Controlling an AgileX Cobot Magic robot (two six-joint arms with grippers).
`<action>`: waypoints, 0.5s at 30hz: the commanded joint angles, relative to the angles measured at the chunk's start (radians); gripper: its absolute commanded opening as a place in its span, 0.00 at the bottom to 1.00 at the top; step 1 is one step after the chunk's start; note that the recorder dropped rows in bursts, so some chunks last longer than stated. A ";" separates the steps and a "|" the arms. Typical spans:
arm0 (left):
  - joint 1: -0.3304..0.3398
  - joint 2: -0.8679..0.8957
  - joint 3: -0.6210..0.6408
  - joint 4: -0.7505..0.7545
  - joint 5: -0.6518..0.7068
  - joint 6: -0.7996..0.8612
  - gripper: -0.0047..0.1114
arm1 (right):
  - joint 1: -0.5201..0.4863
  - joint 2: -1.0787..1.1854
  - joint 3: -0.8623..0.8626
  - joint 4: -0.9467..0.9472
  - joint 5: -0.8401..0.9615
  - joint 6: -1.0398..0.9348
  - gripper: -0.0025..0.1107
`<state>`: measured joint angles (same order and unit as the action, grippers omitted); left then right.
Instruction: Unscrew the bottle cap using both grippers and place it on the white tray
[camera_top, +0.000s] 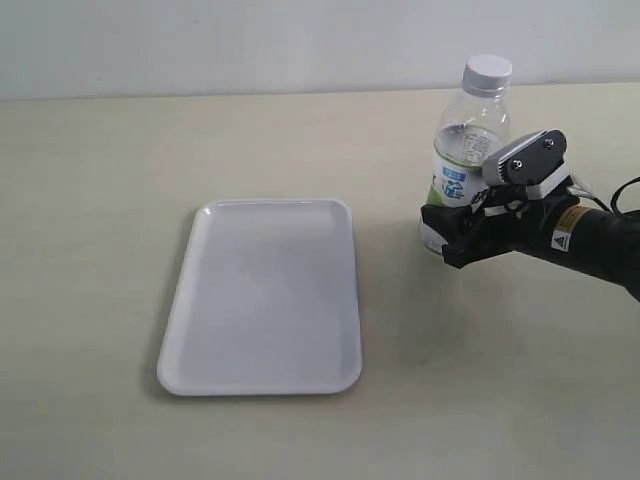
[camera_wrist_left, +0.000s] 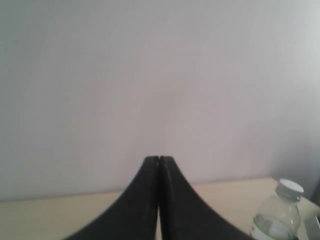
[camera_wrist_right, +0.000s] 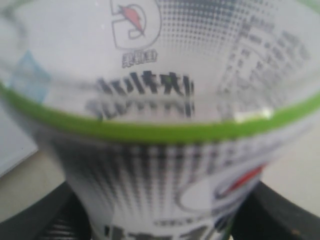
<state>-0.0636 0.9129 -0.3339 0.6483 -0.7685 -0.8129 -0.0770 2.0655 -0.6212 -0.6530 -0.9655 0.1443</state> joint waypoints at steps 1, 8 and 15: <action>-0.006 0.305 -0.239 0.364 -0.042 -0.212 0.06 | -0.005 -0.010 -0.004 -0.033 -0.004 0.000 0.02; -0.006 0.548 -0.528 0.581 -0.088 -0.351 0.06 | -0.005 -0.010 -0.004 -0.046 -0.004 0.000 0.02; -0.006 0.605 -0.700 0.729 -0.096 -0.393 0.06 | -0.005 -0.010 -0.004 -0.072 -0.004 0.020 0.02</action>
<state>-0.0636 1.5050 -0.9741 1.3177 -0.8452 -1.1814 -0.0770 2.0649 -0.6212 -0.6884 -0.9656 0.1584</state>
